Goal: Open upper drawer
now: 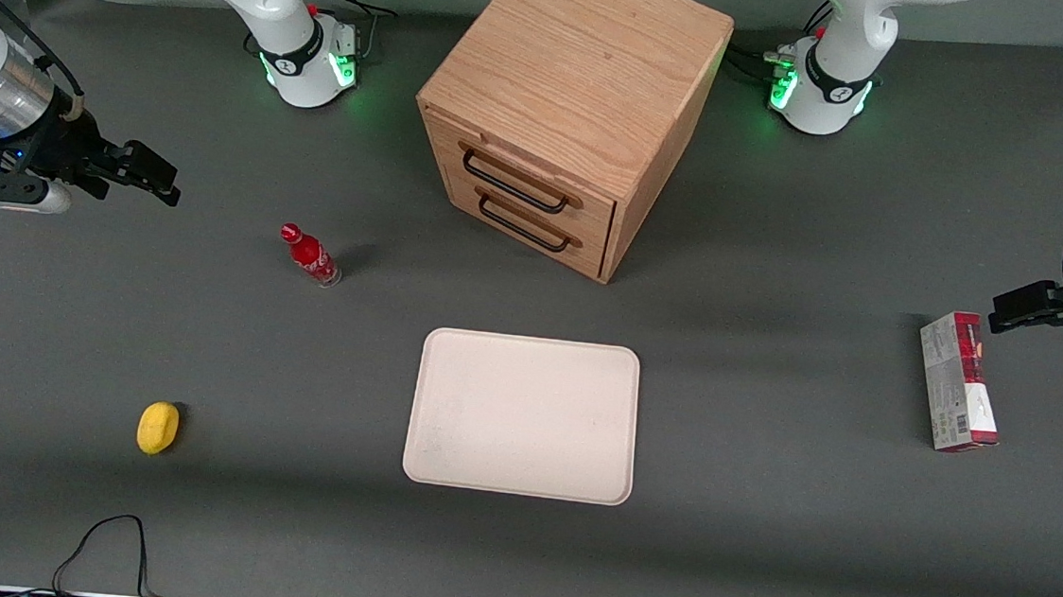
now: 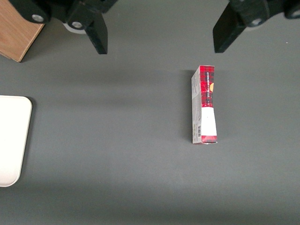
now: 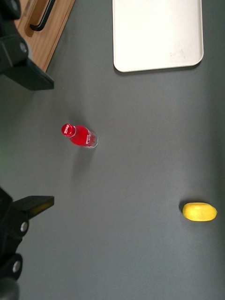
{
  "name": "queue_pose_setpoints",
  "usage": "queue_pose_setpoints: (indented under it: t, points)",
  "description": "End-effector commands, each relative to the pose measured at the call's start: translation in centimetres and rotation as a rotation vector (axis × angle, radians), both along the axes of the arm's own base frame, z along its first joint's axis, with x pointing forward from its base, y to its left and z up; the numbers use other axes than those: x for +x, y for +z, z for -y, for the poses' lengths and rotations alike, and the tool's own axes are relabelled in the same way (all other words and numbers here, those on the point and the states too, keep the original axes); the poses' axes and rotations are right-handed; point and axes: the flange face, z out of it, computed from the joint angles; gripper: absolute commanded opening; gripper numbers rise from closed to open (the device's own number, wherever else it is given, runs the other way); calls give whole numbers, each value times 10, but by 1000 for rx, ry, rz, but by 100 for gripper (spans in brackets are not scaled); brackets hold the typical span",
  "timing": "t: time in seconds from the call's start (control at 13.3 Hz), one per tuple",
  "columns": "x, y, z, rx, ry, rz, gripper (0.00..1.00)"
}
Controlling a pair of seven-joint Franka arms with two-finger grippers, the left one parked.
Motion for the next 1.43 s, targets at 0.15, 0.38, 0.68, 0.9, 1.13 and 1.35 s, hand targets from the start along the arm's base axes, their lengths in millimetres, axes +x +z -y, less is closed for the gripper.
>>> queue_pose_setpoints:
  t: [0.15,0.38,0.68,0.9,1.13,1.35]
  points:
    - [3,4,-3,-16,-9,-3,100]
    - [14,9,-29,-2,25,9,100]
    - [8,5,-127,10,211,-3,100]
    - [-1,8,-209,32,371,-6,100]
    - [-17,-3,-277,79,633,-23,100]
    - [-28,-23,-319,274,805,-94,100]
